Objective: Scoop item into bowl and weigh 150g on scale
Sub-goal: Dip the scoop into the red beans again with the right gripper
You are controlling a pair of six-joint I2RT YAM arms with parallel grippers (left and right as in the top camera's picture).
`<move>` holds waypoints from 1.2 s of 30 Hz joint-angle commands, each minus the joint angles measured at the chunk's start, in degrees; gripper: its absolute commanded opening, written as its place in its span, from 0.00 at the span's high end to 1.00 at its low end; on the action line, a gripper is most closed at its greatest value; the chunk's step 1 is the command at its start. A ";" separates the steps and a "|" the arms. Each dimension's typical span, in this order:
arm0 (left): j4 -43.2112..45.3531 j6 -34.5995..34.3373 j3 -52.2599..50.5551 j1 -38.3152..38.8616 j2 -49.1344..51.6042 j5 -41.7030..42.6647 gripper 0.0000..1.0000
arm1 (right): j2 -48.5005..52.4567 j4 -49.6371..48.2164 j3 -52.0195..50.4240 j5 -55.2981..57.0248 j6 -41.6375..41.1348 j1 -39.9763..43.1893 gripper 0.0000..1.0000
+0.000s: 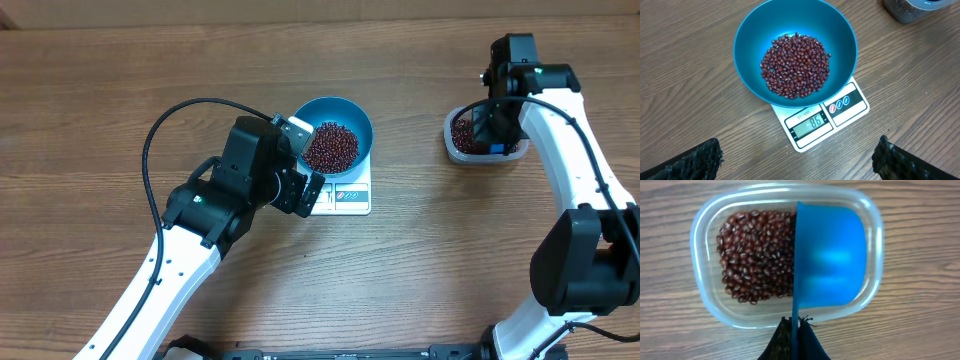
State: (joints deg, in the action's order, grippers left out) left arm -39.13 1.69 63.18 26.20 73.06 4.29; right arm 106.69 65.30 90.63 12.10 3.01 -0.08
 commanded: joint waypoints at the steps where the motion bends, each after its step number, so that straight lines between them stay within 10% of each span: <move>1: 0.35 0.87 -0.02 -0.31 0.00 -0.22 0.01 | 0.28 -0.02 -1.66 -2.36 0.48 0.09 0.96; 36: 0.35 0.87 -0.02 -0.31 0.00 -0.22 0.00 | 0.26 -0.70 -2.19 -41.13 1.99 14.64 0.96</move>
State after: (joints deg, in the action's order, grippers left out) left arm -39.09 1.69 63.18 26.20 73.06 4.29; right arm 106.69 64.47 88.68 -21.19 4.51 11.84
